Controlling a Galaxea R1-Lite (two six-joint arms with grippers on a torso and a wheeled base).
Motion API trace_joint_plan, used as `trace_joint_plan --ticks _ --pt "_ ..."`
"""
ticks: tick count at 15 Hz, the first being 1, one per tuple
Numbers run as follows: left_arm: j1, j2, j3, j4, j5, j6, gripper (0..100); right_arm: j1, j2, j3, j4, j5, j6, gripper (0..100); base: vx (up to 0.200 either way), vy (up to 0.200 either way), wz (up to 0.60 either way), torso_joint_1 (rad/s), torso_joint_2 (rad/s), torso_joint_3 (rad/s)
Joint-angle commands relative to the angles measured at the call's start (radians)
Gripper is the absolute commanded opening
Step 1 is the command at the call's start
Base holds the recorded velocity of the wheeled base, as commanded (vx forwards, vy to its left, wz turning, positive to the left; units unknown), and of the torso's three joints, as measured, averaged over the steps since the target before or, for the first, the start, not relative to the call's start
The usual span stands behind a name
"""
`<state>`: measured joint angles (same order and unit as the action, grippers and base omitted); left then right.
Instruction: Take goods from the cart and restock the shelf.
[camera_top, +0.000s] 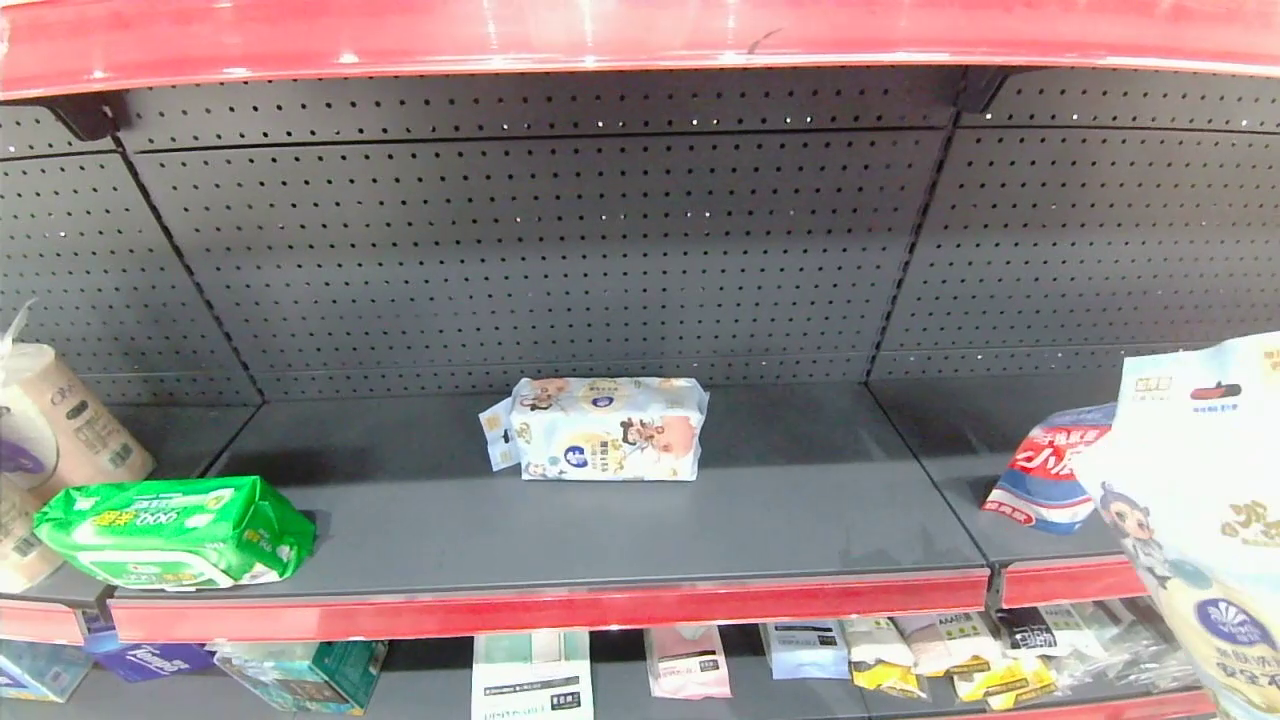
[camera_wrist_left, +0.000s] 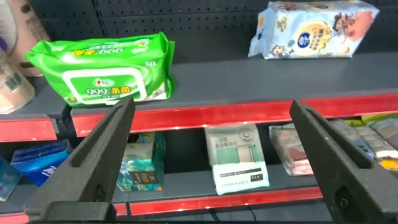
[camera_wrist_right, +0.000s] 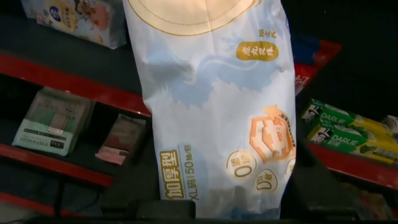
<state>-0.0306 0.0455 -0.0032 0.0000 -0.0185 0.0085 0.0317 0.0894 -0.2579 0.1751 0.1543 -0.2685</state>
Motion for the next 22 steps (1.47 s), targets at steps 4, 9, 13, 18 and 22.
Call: trace_joint_plan --ticks 4,9,13,18,22 --pt "0.014 -0.019 0.000 -0.002 0.000 0.019 100 0.001 -0.026 0.046 -0.003 0.001 0.028 0 0.000 0.000 0.00 0.000 0.00 0.000" --pt "0.012 0.002 -0.001 0.000 -0.001 0.041 100 -0.006 -0.034 0.109 -0.003 -0.004 0.032 0 0.000 0.000 0.00 0.000 0.00 0.000" --pt "0.009 0.014 -0.024 -0.002 -0.037 0.064 100 -0.035 -0.083 0.149 -0.003 -0.022 0.054 0 0.000 0.000 0.00 0.000 0.00 0.000" --pt "-0.005 0.491 -0.376 -0.003 -0.049 0.062 100 -0.033 -0.088 0.150 -0.003 -0.041 0.071 0 0.000 0.000 0.00 0.000 0.00 0.000" --pt "-0.012 0.740 -0.333 -0.031 -0.035 0.136 100 -0.033 -0.088 0.150 -0.003 -0.041 0.092 0 0.000 0.000 0.00 0.000 0.00 0.000"
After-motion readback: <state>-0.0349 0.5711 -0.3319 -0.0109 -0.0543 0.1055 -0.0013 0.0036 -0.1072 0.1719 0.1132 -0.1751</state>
